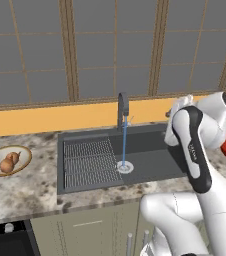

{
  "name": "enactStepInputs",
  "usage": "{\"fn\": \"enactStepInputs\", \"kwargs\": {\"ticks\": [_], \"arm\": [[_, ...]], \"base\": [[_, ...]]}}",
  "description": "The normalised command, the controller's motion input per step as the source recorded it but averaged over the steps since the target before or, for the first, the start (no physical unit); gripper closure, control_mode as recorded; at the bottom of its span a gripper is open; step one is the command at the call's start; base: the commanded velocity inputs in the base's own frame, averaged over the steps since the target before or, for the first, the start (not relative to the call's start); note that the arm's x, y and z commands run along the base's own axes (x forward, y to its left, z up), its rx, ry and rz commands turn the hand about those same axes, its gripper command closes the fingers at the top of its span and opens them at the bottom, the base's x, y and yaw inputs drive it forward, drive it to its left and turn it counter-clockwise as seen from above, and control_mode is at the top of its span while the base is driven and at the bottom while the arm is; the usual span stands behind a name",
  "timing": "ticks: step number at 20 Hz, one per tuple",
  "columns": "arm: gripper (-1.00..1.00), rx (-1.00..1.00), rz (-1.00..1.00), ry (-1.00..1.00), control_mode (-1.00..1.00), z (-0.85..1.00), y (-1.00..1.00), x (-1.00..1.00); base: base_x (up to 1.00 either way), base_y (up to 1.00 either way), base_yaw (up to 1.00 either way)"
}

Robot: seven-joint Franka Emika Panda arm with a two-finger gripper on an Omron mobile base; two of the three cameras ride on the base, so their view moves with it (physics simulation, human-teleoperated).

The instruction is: Pick the onions from the sink and place them in one bowl. Place the lemon wedge in the other bowl. Then turn off the sink faucet.

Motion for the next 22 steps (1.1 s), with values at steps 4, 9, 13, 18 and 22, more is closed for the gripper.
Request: {"fn": "enactStepInputs", "kwargs": {"ticks": [4, 9, 13, 18, 22], "arm": [[-1.0, 0.27, -0.08, 0.0, -1.0, -0.04, -0.61, 0.0], [-1.0, 0.23, 0.0, 0.05, -1.0, -0.12, -0.5, 0.0], [-1.0, 0.2, 0.04, 0.0, -1.0, -0.05, -0.11, 0.13], [-1.0, 0.1, 0.06, 0.0, -1.0, -0.03, 0.0, 0.25], [-1.0, 0.06, 0.06, 0.0, -1.0, -0.16, 0.0, 0.37]], "base": [[0.0, 0.0, 0.0], [0.0, 0.0, 0.0], [0.0, 0.0, 0.0], [0.0, 0.0, 0.0], [0.0, 0.0, 0.0]]}}
